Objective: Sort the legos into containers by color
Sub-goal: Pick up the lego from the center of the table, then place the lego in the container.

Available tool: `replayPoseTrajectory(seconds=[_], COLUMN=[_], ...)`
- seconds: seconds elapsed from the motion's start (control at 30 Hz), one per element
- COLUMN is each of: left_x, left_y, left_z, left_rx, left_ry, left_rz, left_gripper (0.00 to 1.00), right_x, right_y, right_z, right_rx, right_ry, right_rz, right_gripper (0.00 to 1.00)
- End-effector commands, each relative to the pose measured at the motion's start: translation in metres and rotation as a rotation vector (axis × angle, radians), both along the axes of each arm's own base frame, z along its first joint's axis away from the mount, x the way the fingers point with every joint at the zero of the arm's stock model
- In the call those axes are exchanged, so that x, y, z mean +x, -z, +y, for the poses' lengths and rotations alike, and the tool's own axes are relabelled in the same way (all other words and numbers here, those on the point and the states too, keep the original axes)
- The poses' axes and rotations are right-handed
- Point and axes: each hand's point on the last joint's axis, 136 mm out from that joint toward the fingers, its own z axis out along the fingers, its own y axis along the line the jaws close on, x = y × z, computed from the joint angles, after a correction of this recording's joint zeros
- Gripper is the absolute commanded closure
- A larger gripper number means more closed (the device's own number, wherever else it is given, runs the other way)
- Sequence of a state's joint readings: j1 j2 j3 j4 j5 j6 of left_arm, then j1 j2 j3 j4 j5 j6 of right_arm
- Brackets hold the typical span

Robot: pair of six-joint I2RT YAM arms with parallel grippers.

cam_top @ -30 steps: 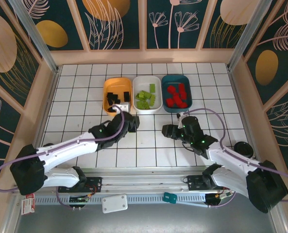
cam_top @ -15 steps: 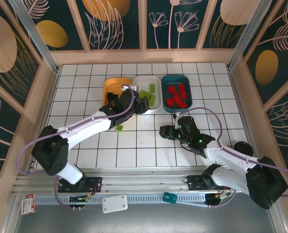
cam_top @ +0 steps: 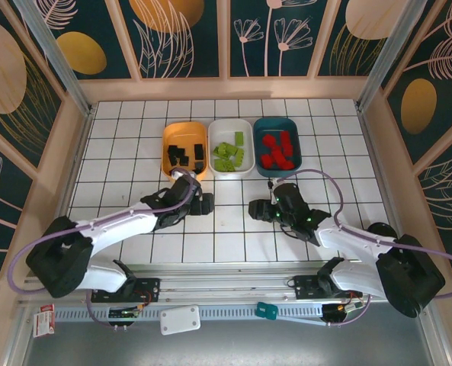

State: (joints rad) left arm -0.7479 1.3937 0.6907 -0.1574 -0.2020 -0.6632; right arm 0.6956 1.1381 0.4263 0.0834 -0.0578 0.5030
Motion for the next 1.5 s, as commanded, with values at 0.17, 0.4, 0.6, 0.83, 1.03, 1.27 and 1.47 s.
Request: replayPoseTrajectory(seconds=[0.17,0.4,0.6,0.83,1.03,1.27,1.47], left_x=[0.018,0.027,0.034,0.037,0.033,0.063,0.118], left_y=[0.027,0.04,0.044,0.038,0.005,-0.066,-0.068], left_z=[0.024,0.022,0.02,0.012,-0.012,-0.076,-0.121], left_rx=[0.161,0.159,0.187,0.163,0.069,-0.042,-0.015], left_ry=[-0.084,-0.076,-0.065,-0.037,0.016,0.086,0.106], left_rz=[0.015,0.036,0.027,0.009,-0.03,-0.145,-0.15], left_gripper=[0.1,0.29,0.43,0.69,0.75,0.71,0.66], right_x=[0.005,0.004,0.004,0.003,0.01,0.012,0.008], right_y=[-0.025,-0.026,-0.023,-0.021,-0.027,-0.036,-0.029], right_z=[0.002,-0.003,-0.004,-0.005,-0.021,-0.04,-0.046], right_rx=[0.021,0.007,0.004,0.0,-0.025,-0.008,-0.022], right_ry=[0.01,0.02,0.021,0.025,0.114,0.2,0.213], right_rz=[-0.077,-0.089,-0.086,-0.084,-0.126,-0.165,-0.134], right_gripper=[0.35,0.35,0.35,0.35,0.35,0.34,0.34])
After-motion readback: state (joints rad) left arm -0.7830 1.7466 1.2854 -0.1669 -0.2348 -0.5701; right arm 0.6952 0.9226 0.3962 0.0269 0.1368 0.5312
